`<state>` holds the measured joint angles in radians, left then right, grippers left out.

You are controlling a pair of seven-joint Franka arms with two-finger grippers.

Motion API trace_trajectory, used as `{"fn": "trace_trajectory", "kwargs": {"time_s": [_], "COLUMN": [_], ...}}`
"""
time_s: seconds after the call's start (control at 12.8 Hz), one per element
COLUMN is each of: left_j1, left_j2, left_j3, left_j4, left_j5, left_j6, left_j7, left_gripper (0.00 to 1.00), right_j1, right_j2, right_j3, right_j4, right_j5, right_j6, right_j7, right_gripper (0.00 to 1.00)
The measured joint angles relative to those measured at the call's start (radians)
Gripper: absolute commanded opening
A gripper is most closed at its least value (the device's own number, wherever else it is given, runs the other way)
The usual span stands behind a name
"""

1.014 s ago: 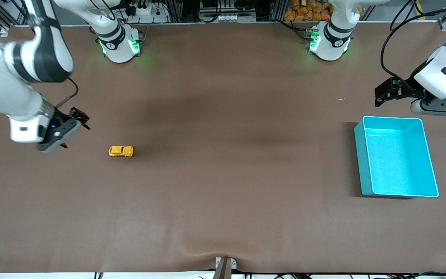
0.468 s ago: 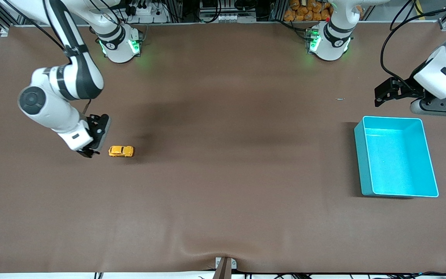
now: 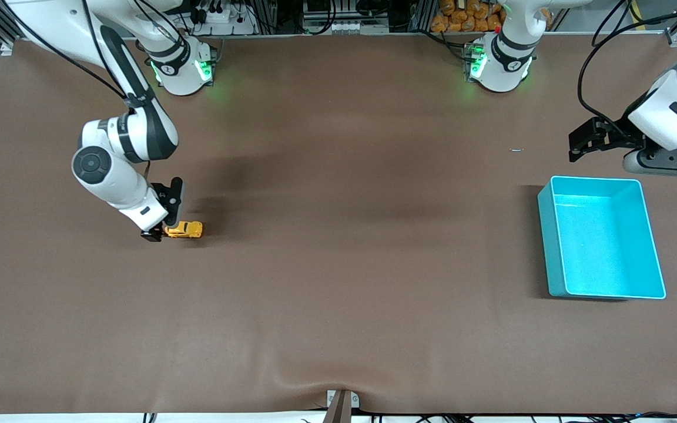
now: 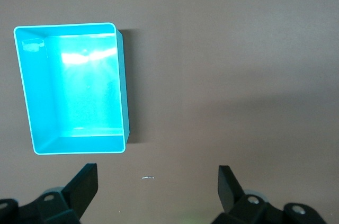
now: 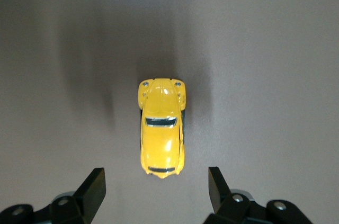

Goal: Wind and store yellow beetle car
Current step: 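Close the right gripper on the yellow car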

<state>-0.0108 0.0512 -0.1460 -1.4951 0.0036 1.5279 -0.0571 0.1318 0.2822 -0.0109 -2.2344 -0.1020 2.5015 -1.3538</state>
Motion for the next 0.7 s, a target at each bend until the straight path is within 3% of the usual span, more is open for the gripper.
{"fn": "trace_trajectory", "kwargs": {"time_s": [0.47, 0.7], "left_j1": [0.000, 0.000], "left_j2": [0.000, 0.000], "left_j3": [0.000, 0.000], "left_j4": [0.000, 0.000], "left_j5": [0.000, 0.000], "left_j6": [0.000, 0.000], "left_j7": [0.000, 0.000], "left_gripper": [1.00, 1.00], "right_j1": [0.013, 0.018], "right_j2": [0.066, 0.084], "right_j3": [0.001, 0.001], "right_j4": [-0.002, -0.005], "right_j5": [0.000, 0.000], "right_j6": [0.092, 0.111], "right_j7": [-0.002, -0.002], "right_gripper": [0.79, 0.66]}}
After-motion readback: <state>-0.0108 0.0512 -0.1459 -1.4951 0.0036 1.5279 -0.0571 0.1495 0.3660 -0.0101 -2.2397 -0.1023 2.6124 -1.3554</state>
